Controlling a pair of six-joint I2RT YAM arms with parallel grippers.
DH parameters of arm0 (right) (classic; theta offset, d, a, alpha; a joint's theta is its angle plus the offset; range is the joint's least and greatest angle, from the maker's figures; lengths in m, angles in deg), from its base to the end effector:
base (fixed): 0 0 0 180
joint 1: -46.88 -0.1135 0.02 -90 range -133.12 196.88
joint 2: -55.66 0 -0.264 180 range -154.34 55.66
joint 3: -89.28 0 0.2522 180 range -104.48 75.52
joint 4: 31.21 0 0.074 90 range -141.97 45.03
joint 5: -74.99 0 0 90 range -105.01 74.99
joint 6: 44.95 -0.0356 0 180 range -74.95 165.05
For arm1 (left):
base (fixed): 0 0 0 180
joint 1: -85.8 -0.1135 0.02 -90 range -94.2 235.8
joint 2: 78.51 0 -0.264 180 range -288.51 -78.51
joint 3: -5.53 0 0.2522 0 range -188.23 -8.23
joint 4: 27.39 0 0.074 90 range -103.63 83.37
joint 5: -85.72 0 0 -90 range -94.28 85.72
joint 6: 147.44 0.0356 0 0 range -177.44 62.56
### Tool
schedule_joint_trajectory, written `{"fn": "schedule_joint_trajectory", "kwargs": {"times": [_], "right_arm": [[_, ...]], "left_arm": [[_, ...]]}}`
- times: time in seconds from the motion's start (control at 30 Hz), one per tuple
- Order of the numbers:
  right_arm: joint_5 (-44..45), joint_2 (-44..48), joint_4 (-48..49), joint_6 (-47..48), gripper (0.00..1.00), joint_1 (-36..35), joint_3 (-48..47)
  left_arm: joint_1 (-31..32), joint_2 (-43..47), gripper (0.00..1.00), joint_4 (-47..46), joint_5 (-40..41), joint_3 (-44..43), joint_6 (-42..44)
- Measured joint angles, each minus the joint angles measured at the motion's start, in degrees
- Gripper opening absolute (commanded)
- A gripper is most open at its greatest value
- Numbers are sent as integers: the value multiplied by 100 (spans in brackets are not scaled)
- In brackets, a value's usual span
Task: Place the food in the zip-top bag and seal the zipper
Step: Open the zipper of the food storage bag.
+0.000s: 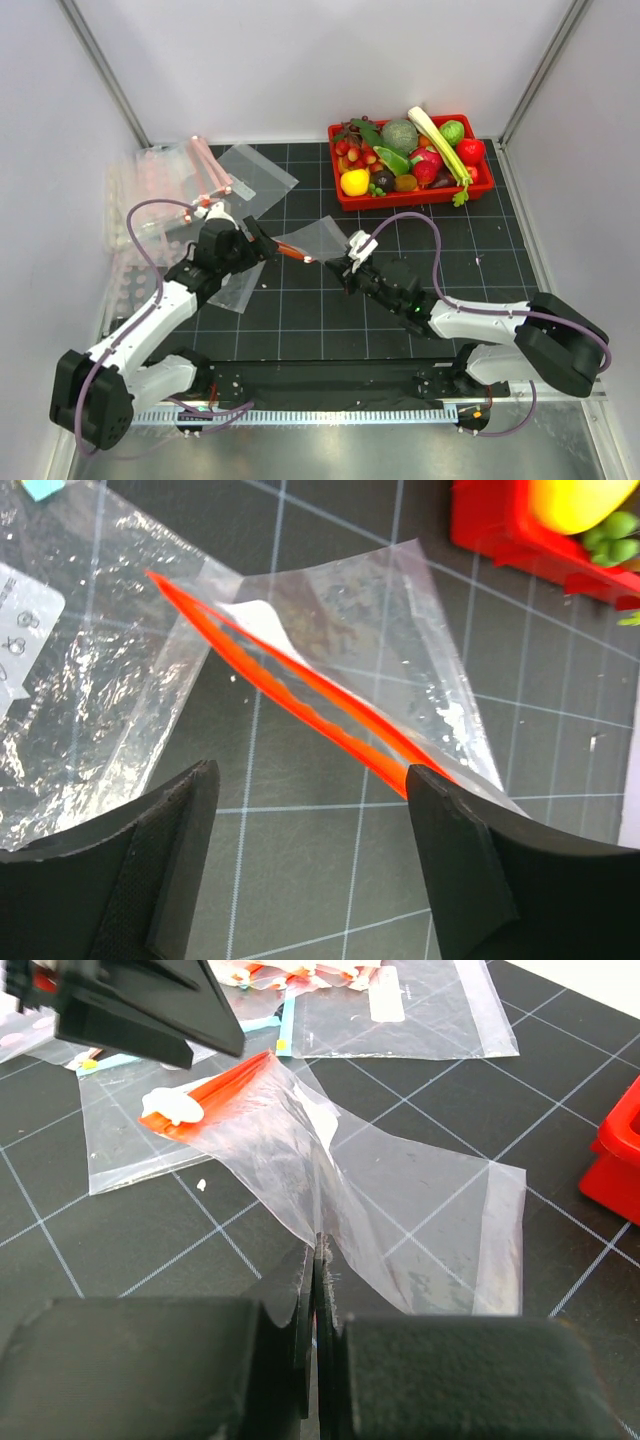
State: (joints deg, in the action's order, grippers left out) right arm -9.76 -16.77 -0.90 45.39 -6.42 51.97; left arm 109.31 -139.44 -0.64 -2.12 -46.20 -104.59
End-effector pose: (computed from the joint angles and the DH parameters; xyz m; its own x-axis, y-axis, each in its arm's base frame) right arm 0.1554 0.2030 0.2109 -0.0457 -0.0712 -0.9964 -0.7442 0.6678 -0.0136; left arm 0.2109 -0.0903 0.2396 -0.6379 -0.5215 -0.5668 -0.1426 0.8032 -0.5784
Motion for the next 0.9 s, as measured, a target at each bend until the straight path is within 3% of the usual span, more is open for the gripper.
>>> {"fn": "schedule_joint_trajectory", "kwargs": {"times": [0.17,0.43,0.73,0.77,0.83,0.87,0.9], "right_arm": [[13,2,-13,0,1,0,9],[11,2,-48,0,1,0,9],[-76,0,-140,0,1,0,9],[-94,0,-160,0,1,0,9],[-144,-7,-188,4,1,0,9],[-170,-11,-195,7,1,-2,9],[-199,-11,-221,17,1,-7,9]], "left_arm": [[-2,90,71,-118,-35,35,-31],[-2,-767,64,-317,-339,35,-63],[-2,-1355,32,-476,-439,-101,-63],[-2,-1440,22,-501,-442,-138,-52],[-2,-1519,13,-516,-437,-186,-37],[-2,-1545,1,-518,-437,-210,-28],[-2,-1552,0,-538,-439,-227,-44]]}}
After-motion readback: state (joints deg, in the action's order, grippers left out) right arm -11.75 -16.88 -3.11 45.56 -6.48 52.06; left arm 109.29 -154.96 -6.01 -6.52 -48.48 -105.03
